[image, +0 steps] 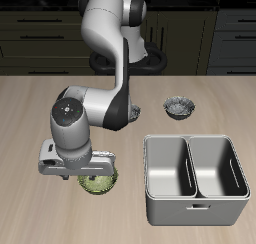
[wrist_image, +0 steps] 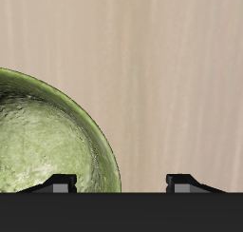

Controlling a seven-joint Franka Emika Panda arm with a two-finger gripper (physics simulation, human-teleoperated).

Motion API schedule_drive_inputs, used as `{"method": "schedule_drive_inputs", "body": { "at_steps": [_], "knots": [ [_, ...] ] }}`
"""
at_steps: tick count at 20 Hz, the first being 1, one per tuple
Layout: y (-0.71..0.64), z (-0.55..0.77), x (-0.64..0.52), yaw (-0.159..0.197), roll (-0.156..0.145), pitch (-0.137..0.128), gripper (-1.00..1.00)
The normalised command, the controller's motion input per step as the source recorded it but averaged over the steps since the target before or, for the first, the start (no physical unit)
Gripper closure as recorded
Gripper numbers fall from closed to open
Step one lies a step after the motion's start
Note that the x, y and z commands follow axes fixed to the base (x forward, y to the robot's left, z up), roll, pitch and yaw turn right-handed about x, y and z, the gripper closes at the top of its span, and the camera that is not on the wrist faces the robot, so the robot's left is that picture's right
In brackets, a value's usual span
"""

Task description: Place the green bowl in the right side of the drainer

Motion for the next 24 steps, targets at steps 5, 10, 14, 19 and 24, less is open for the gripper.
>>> {"method": "schedule_drive_inputs", "body": {
  "at_steps": [5,10,14,19,24],
  "knots": [
    [-0.07,0.11,-0.05,-0.009,-0.013,-0.009,1.00],
    [-0.06,0.18,-0.07,-0.006,-0.013,-0.022,1.00],
    [-0.15,0.35,-0.04,-0.002,-0.046,-0.041,1.00],
    [-0.09,0.59,-0.09,-0.010,-0.043,-0.081,1.00],
    [-0.03,0.62,-0.08,-0.043,-0.038,-0.080,1.00]
  ]
}}
